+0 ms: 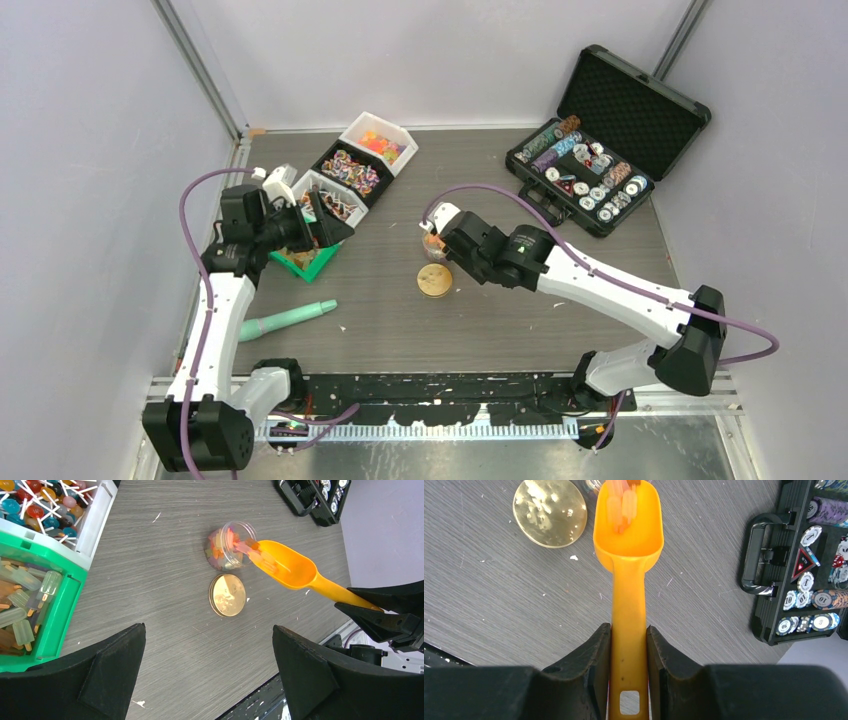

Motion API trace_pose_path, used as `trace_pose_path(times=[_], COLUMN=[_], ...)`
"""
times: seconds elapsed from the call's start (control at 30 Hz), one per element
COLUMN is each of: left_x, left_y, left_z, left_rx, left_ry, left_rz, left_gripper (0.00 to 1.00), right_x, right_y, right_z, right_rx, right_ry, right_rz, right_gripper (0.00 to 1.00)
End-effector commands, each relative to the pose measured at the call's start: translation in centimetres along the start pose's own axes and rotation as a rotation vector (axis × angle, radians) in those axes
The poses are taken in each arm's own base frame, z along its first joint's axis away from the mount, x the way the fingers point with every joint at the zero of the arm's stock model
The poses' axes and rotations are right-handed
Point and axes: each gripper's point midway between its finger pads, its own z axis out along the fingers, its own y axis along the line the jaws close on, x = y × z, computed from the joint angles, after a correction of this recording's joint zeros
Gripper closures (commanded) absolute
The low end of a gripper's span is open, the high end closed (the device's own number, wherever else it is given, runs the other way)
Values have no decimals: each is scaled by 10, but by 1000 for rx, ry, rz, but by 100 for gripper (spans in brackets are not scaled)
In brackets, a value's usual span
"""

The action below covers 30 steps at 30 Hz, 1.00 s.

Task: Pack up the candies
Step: Place the fake candies in the packing bottle.

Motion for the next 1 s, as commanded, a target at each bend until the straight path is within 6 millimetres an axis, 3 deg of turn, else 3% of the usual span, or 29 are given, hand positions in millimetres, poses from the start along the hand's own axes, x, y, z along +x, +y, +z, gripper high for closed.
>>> trace_pose_path(times=[0.0,0.63,0.97], left_x=[-2,-3,-2], left_y=[-4,-3,3], left_z=[-5,-7,-6], left_rx=[3,-13,-44], left_ry=[-18,-23,-22], left_rz=[34,38,22], left_gripper=[0,0,0], right_x=[-9,-17,6], right_y=[-10,-16,-42], right_z=[-9,-28,-23], right_rx=[24,7,190], right_ry=[7,8,-55], right_rz=[-22,-18,139], right_gripper=[100,100,100])
